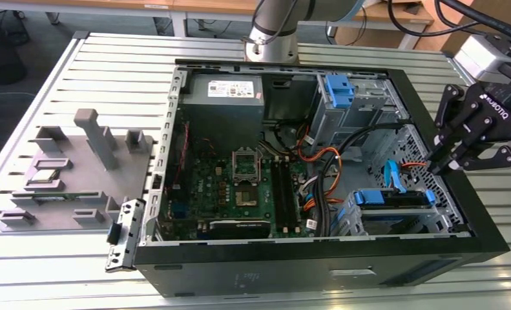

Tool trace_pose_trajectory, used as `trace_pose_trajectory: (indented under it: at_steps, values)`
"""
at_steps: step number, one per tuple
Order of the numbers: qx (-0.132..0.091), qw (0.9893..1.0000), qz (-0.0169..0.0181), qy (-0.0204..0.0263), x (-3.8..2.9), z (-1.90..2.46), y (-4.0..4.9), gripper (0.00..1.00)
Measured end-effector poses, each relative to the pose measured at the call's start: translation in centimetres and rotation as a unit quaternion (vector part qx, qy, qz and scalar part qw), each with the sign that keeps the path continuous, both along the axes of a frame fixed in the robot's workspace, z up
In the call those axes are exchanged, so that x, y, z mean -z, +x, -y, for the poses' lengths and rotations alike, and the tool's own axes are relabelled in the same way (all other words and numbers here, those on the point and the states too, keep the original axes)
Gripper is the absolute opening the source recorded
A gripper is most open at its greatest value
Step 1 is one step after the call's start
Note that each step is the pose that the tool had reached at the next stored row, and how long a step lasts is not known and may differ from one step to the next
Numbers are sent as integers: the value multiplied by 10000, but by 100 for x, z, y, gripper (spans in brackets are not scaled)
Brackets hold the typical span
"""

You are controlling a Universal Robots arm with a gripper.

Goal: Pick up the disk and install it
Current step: 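Insert the second disk wire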

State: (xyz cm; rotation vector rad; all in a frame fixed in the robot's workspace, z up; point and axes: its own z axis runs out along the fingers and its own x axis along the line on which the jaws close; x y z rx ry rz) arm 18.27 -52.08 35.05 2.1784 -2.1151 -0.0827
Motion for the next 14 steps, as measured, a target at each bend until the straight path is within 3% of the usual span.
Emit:
trace_pose_trajectory:
  at_steps: [7,9,14]
  values:
    - [0,10000,0,-2,5,0,0,29]
    - [0,10000,0,-4,6,0,0,18]
    - [0,10000,0,-4,8,0,0,17]
